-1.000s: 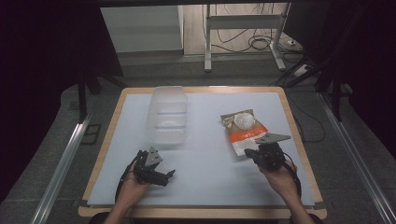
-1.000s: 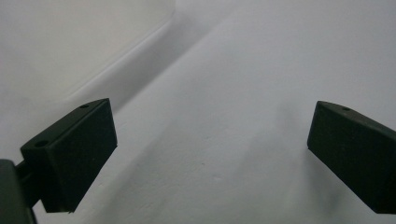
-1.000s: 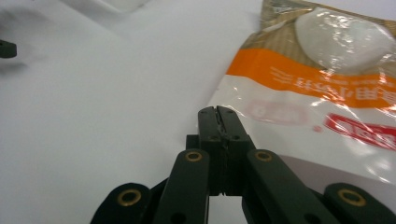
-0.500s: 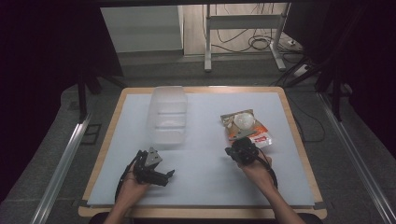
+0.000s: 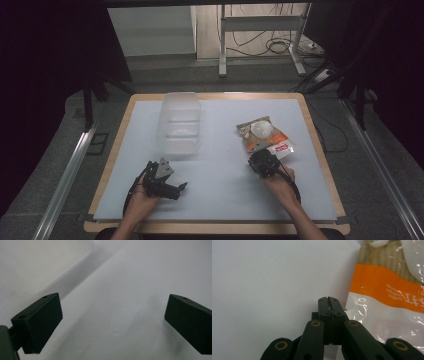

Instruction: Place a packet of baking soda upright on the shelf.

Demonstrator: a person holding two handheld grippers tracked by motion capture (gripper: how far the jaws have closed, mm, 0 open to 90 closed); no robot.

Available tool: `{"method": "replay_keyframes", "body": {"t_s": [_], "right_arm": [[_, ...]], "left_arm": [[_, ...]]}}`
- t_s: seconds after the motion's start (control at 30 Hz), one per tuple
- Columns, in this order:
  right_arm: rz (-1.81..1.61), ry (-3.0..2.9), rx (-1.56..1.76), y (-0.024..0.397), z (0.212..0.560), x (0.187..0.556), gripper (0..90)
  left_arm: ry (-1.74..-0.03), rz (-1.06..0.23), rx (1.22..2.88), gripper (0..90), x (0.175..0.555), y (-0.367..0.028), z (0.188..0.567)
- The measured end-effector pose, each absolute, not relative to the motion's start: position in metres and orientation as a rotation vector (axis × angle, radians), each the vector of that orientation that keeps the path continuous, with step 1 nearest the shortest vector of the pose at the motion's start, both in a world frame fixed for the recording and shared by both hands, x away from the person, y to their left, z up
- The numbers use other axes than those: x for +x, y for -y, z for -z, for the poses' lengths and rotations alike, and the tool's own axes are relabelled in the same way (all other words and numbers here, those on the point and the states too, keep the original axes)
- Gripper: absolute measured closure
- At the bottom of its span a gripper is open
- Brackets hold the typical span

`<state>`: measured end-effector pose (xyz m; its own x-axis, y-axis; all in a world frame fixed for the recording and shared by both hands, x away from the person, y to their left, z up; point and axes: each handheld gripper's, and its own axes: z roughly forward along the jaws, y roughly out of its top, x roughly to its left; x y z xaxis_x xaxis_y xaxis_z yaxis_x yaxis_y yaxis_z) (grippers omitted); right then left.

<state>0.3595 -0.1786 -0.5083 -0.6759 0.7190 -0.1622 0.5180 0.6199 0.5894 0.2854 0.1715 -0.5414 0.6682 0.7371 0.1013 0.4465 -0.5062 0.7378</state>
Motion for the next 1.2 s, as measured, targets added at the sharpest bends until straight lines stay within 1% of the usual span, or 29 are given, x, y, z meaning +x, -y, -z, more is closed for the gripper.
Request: {"method": "replay_keyframes", "body": {"t_s": [0.27, 0.67, 0.77, 0.93, 1.1, 1.2], "right_arm": [[-0.696, -2.437, 1.036, 0.207, 0.505, 0.362, 87.2], [-0.711, -2.361, 1.173, 0.251, 0.498, 0.375, 88.7], [-0.73, -2.348, 1.206, 0.258, 0.498, 0.377, 88.6], [-0.727, -2.365, 1.184, 0.253, 0.498, 0.375, 87.9], [-0.757, -2.347, 1.145, 0.249, 0.486, 0.37, 83.9], [-0.778, -2.303, 1.162, 0.258, 0.478, 0.369, 78.0]], "left_arm": [[-0.907, -0.536, 2.181, 1.5, 0.285, -0.172, 0.541], [-0.907, -0.537, 2.18, 1.5, 0.285, -0.172, 0.541], [-0.905, -0.537, 2.184, 1.5, 0.285, -0.172, 0.541], [-0.905, -0.537, 2.182, 1.5, 0.285, -0.172, 0.541], [-0.907, -0.536, 2.18, 1.5, 0.285, -0.172, 0.541], [-0.906, -0.537, 2.182, 1.5, 0.285, -0.172, 0.541]]}}
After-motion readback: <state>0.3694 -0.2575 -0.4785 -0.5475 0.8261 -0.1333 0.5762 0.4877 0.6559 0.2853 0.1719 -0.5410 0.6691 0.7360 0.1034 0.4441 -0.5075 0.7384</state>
